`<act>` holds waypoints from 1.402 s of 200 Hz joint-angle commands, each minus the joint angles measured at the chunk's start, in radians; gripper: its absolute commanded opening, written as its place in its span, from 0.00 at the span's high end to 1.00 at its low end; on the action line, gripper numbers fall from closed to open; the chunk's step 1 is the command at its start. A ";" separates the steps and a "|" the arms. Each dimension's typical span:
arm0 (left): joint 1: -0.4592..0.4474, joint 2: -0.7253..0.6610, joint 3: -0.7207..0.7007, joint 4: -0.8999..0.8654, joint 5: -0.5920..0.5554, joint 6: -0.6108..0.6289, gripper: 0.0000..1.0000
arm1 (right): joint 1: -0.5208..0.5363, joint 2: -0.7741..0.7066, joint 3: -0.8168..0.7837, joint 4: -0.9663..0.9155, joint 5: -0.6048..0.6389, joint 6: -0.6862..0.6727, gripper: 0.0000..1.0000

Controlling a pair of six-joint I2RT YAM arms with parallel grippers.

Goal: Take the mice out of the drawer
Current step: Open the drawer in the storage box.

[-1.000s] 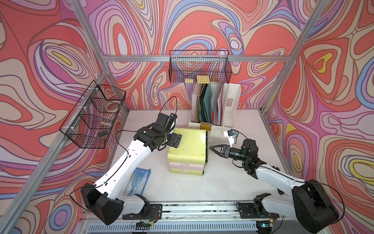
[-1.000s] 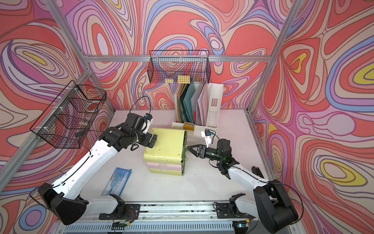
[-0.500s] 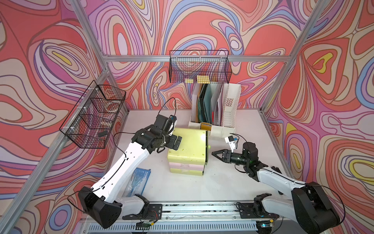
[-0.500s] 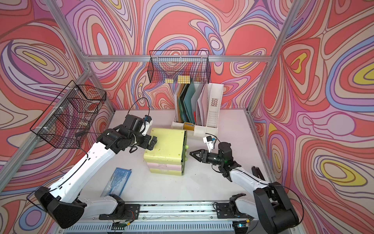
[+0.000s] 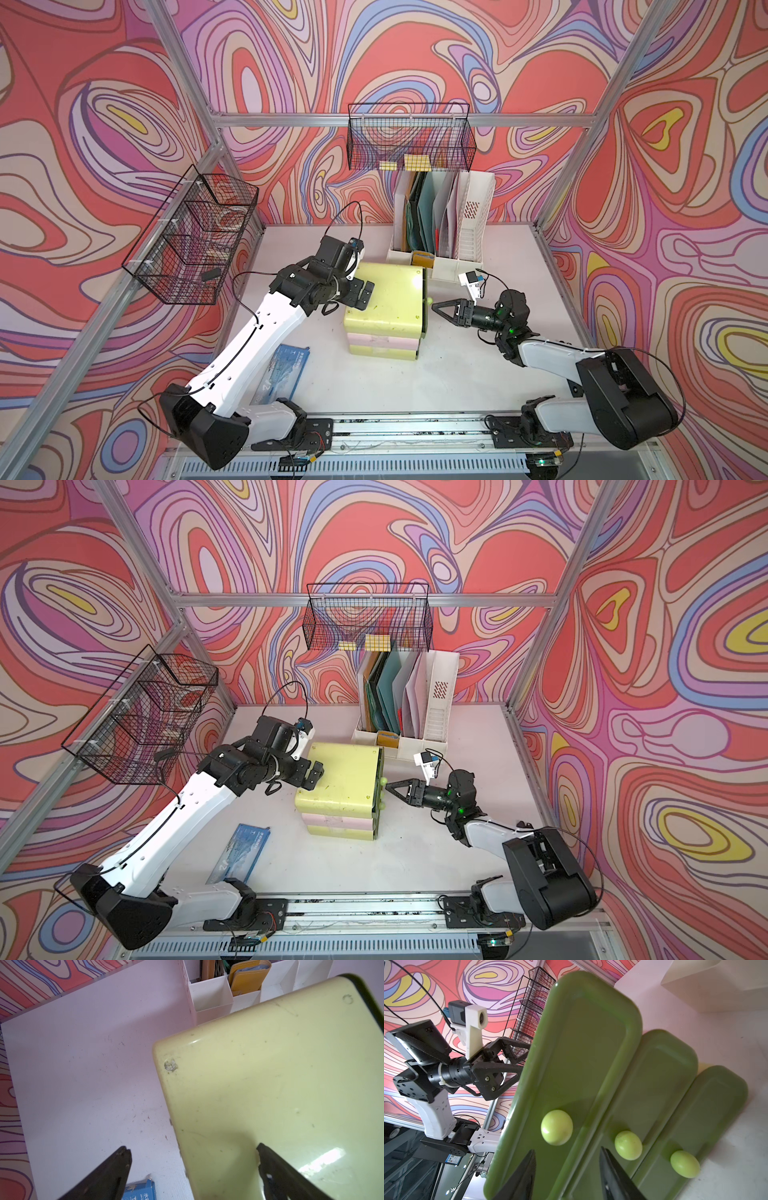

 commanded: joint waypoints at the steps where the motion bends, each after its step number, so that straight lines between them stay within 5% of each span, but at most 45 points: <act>1: 0.002 0.025 0.004 -0.018 0.015 0.009 0.00 | -0.004 0.020 0.041 0.101 -0.030 0.035 0.47; 73: 0.002 0.032 -0.016 -0.004 0.022 0.002 0.00 | -0.004 0.122 0.073 0.199 -0.063 0.106 0.52; 156: 0.002 0.026 -0.031 0.004 0.023 0.002 0.00 | -0.002 0.314 0.066 0.588 -0.084 0.335 0.59; 185: 0.002 0.018 -0.043 0.015 0.029 0.000 0.00 | 0.005 0.338 0.071 0.593 -0.086 0.341 0.60; 220: 0.003 0.022 -0.054 0.016 0.024 0.000 0.00 | 0.005 0.308 0.065 0.590 -0.098 0.345 0.86; 280: 0.003 0.017 -0.045 0.008 0.001 0.015 0.00 | -0.043 0.280 -0.043 0.575 -0.087 0.326 0.90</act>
